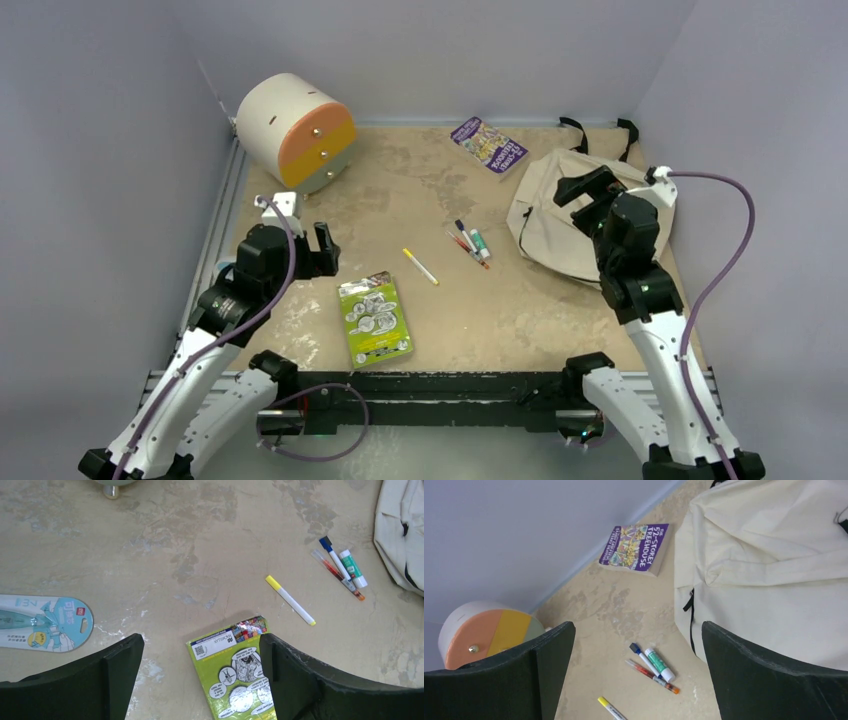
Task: Pack the student bag
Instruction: Unzip the student bag at the center of the board.
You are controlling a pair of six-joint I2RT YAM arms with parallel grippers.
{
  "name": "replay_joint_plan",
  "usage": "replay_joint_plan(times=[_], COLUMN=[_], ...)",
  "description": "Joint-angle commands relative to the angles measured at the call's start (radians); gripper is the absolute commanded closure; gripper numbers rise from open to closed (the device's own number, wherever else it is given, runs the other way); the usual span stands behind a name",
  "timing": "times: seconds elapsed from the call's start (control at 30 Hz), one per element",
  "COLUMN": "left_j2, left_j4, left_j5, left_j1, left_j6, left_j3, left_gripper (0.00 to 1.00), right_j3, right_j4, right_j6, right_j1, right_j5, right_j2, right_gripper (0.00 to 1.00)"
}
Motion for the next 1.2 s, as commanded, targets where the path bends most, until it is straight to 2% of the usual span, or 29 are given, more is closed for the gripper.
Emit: replay_joint_plan(times=[0.0,0.27,0.37,0.6,0.73,0.97,1.17], left_j2=[0.002,0.023,0.021,0.027,0.027,0.034,0.037], left_j4=[0.024,0.013,0.012,-0.01,-0.016,-0.004,-0.006], left_j5=[-0.108,-0.11,-0.108,-0.105,-0.09,-0.069,-0.069], left_j1=[-0.006,-0.006,-0.006,-0.006,-0.006,-0.006,-0.006], left_j6=[-0.035,-0.046,-0.041,-0.044,-0.044,-0.038,-0.04], left_j3=[0.063,0.056,0.042,0.045,0.046,0.042,0.042], left_gripper=[0.14,0.12,0.07,0.07,0.07,0.07,0.07], right_j3=[0.008,0.056,0.028,-0.07,-0.143,-0.279,-0.312], right_j4=[-0.044,-0.179,-0.225,-0.306,-0.322,-0.27,-0.21], right_j6=[0.081,0.181,0.282,0.501,0.541,0.642,0.702], right_j1=[-0.006,-0.007,-0.007,-0.006,-0.006,-0.006,-0.006], right_j5=[0.035,0.015,0.01,-0.015,0.016,-0.041,-0.012], right_j2=[0.03,0.116,0.121,0.147,0.175,0.147,0.172], right_gripper=[0.01,0.01,0.01,0.01,0.01,0.01,0.01])
